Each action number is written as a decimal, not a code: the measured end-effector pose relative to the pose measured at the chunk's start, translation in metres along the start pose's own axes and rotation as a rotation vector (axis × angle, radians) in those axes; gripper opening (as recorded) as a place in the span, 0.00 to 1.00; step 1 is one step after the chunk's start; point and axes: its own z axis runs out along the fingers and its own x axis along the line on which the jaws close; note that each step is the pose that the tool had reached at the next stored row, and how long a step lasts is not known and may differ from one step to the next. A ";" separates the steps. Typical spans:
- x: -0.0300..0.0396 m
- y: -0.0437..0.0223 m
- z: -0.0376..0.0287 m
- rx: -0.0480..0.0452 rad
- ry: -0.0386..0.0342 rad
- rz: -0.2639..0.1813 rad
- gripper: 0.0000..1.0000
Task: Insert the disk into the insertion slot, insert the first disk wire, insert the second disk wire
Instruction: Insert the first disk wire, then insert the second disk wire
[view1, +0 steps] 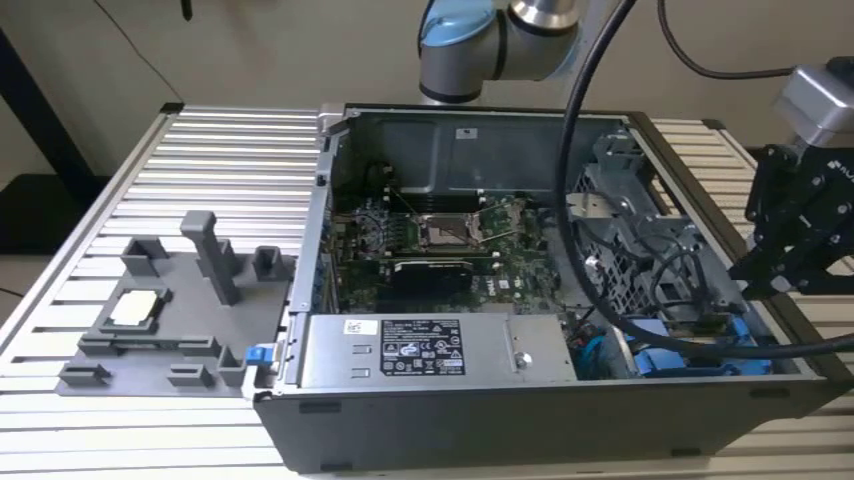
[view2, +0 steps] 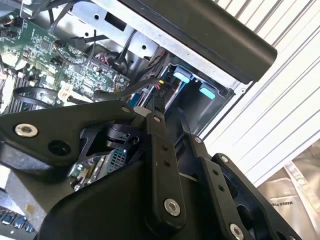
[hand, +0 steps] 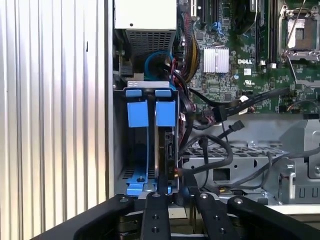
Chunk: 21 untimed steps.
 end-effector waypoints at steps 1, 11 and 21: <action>-0.0001 0.0001 -0.0018 0.0000 0.0003 0.000 0.27; -0.0092 0.0002 -0.0034 0.0000 0.0010 0.002 0.27; -0.0307 0.0004 -0.0022 0.0001 0.0012 0.003 0.27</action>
